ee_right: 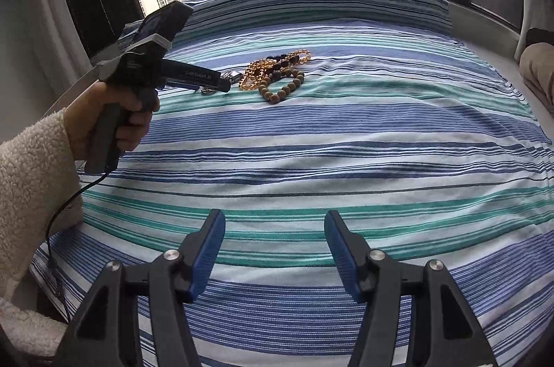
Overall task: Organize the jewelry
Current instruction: 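Pull the silver pendant free with the left gripper while the right frees the wooden bracelet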
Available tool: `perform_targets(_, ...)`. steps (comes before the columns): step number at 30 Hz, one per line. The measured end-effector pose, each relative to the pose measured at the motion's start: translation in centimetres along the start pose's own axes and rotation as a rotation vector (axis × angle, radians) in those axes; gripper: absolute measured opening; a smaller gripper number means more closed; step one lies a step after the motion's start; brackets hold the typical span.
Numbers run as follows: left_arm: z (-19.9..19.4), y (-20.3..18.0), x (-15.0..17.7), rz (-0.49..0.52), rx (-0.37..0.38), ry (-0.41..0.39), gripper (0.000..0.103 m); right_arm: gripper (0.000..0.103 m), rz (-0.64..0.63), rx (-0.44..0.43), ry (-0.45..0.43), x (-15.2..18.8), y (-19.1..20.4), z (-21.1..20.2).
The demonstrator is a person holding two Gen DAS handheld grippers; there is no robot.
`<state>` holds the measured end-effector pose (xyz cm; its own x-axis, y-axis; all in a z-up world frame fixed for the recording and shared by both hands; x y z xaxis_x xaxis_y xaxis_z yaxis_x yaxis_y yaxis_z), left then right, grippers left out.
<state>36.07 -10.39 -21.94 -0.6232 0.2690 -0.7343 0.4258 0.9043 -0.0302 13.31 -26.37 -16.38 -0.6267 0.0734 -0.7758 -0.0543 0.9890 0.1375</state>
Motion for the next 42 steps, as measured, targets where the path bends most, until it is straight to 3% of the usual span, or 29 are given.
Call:
perform_targets(4, -2.8, -0.1, 0.8, -0.037, 0.028, -0.022, 0.006, 0.061, 0.022, 0.003, 0.014, 0.1, -0.7, 0.5)
perform_targets(9, -8.6, 0.5, 4.7, -0.101, 0.039, 0.011, 0.006, 0.061, 0.009, -0.001, 0.000, -0.3, -0.3, 0.4)
perform_targets(15, -15.3, 2.7, 11.2, -0.185, -0.022, 0.083, 0.009, 0.061, 0.000, -0.028, 0.018, -0.5, 0.6, 0.3)
perform_targets(16, -16.2, 3.1, 11.9, -0.185, -0.050, 0.084, 0.016, 0.061, 0.006, -0.044, 0.031, -0.8, 0.7, 0.4)
perform_targets(18, -17.7, 3.7, 12.8, -0.185, -0.070, 0.076, 0.046, 0.061, 0.031, -0.090, 0.070, -1.9, 0.8, 0.8)
perform_targets(19, -18.2, 3.6, 12.6, -0.190, -0.078, 0.059, 0.066, 0.061, 0.046, -0.120, 0.095, -2.8, 0.8, 1.2)
perform_targets(20, -18.9, 3.7, 12.6, -0.198, -0.086, 0.035, 0.072, 0.061, 0.054, -0.147, 0.128, -3.7, 0.8, 1.8)
perform_targets(23, -20.2, 3.7, 12.6, -0.219, -0.079, -0.001, 0.072, 0.061, 0.020, -0.154, 0.181, -7.0, 0.8, 4.4)
perform_targets(27, -20.9, 3.9, 13.1, -0.259, -0.076, -0.012, 0.073, 0.061, -0.175, -0.154, 0.123, -11.0, 2.8, 9.6)
perform_targets(30, -21.4, 4.4, 13.9, -0.277, -0.088, -0.005, 0.073, 0.060, -0.254, -0.160, 0.133, -11.7, 3.9, 14.6)
perform_targets(35, -22.3, 5.8, 15.3, -0.310, -0.116, 0.002, 0.073, 0.044, -0.312, -0.120, 0.211, -9.6, 4.0, 20.0)
perform_targets(36, -22.4, 6.1, 15.5, -0.318, -0.123, 0.006, 0.073, 0.039, -0.327, -0.110, 0.175, -9.7, 4.1, 19.8)
perform_targets(38, -22.4, 6.4, 16.0, -0.335, -0.128, 0.016, 0.073, 0.013, -0.297, -0.113, 0.198, -9.2, 3.8, 19.0)
perform_targets(42, -22.8, 6.3, 16.6, -0.332, -0.122, 0.017, 0.073, 0.012, -0.260, -0.181, 0.227, -6.9, 4.6, 13.9)
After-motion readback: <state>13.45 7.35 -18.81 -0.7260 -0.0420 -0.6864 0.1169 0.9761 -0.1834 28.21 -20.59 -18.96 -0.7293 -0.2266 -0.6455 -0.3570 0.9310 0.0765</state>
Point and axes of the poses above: each gripper's, at about its wrist camera, not at the fingertips, and z roughly the way its jaws point, y to its left, x to its underside, the point moved 7 cm from there along z, roughly the way its jaws point, and after that the axes turned 12 degrees about -y, right-handed, at the moved point
